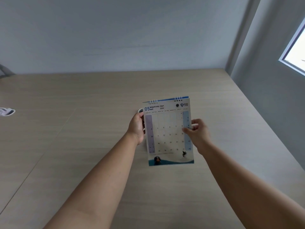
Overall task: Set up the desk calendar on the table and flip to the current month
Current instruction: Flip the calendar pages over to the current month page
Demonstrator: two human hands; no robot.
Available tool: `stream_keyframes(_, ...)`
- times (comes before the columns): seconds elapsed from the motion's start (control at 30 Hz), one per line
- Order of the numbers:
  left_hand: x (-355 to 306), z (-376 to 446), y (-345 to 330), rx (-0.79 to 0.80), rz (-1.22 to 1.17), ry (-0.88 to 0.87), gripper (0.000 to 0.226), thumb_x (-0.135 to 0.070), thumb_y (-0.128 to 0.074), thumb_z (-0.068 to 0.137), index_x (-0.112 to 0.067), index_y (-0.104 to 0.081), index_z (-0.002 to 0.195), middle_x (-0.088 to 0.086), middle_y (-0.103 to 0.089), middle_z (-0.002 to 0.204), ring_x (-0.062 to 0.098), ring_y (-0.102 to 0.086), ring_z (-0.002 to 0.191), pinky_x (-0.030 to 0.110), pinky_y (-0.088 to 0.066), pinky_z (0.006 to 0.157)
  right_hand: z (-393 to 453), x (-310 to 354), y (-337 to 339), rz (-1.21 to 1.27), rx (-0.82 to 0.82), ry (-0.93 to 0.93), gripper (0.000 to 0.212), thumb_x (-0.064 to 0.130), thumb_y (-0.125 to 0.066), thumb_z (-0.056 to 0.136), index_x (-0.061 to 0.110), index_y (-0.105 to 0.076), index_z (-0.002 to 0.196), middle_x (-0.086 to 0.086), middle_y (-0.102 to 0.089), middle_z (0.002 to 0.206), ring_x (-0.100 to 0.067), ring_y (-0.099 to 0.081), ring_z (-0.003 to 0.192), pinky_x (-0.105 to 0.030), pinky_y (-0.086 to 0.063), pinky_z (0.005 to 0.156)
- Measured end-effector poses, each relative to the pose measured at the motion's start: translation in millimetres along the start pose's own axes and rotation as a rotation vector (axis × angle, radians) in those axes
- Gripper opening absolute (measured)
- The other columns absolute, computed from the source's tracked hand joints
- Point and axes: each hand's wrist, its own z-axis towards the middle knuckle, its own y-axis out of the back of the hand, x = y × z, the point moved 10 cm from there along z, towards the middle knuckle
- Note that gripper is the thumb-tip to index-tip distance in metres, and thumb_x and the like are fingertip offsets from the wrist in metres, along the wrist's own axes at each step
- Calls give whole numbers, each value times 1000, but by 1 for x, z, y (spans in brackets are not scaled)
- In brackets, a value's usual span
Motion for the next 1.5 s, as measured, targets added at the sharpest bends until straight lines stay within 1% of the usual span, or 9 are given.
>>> stream_keyframes(0.13, 1, 4, 3, 1, 30, 5, 37, -40, -35, 91, -22, -66, 102, -3, -68, 92, 15, -57, 82, 31, -41, 73, 0, -11, 8, 167, 96, -40, 26, 10, -80, 74, 9, -54, 75, -22, -66, 87, -41, -67, 84, -61, -53, 86)
stream_keyframes(0.27, -1, 4, 7, 3, 72, 2, 33, -39, -38, 90, -25, -67, 96, -6, -67, 91, 14, -58, 84, 32, -41, 75, -7, -5, 6, 245, 208, -42, 16, 3, -71, 81, 4, -56, 74, -25, -67, 90, -41, -65, 94, -54, -54, 90)
stream_keyframes(0.43, 3, 9, 10, 66, 114, 47, 62, -62, -52, 78, -20, -63, 122, 6, -67, 129, 33, -58, 124, 51, -39, 108, -27, 10, 10, 358, 393, -86, 22, 19, -68, 79, 0, -65, 88, -17, -72, 94, -32, -72, 85, -39, -62, 71)
stream_keyframes(0.67, -7, -17, -3, 38, 166, 37, 43, -54, -42, 93, -24, -67, 110, -2, -68, 112, 18, -58, 104, 40, -36, 90, -23, 113, 3, 785, 530, 88, 42, 49, -37, 95, 33, -70, 115, 0, -67, 127, -19, -68, 83, -32, -50, 75)
stream_keyframes(0.77, -7, -21, -4, 13, 175, 49, 53, -58, -35, 94, -25, -66, 121, -2, -68, 122, 18, -55, 115, 44, -34, 99, -9, 140, -5, 448, 458, 206, 40, 46, -44, 92, 45, -55, 130, 6, -51, 143, -22, -55, 96, -37, -40, 84)
stream_keyframes(0.9, -14, -24, -5, -12, 206, 10, 45, -56, -35, 95, -29, -66, 113, -7, -66, 118, 18, -54, 116, 44, -33, 101, 19, 136, -13, -532, 200, 394, 48, 42, -34, 99, 30, -45, 143, 3, -40, 154, -25, -38, 135, -38, -30, 105)
stream_keyframes(1.0, -23, -25, -2, -48, 186, -59, 51, -52, -36, 94, -17, -56, 125, -3, -64, 120, 20, -54, 118, 41, -33, 96, 24, 111, -9, -844, 92, 346, 45, 46, -38, 92, 48, -47, 136, 13, -45, 148, -26, -31, 131, -40, -27, 94)
stream_keyframes(1.2, -48, -27, 5, -144, 259, -171, 37, -48, -39, 98, -23, -65, 89, -4, -69, 98, 13, -63, 92, 33, -44, 82, 25, 66, 9, -22, 61, 0, 43, 47, -45, 95, 12, -58, 117, -12, -60, 104, -20, -50, 82, -33, -41, 68)
stream_keyframes(1.5, -57, 3, 25, -314, 214, -95, 53, -61, -65, 72, -9, -66, 84, 15, -77, 95, 32, -73, 90, 49, -58, 87, 43, 73, -2, -24, 90, -116, 33, 41, -54, 91, 11, -60, 103, -9, -69, 91, -25, -58, 79, -33, -44, 73)
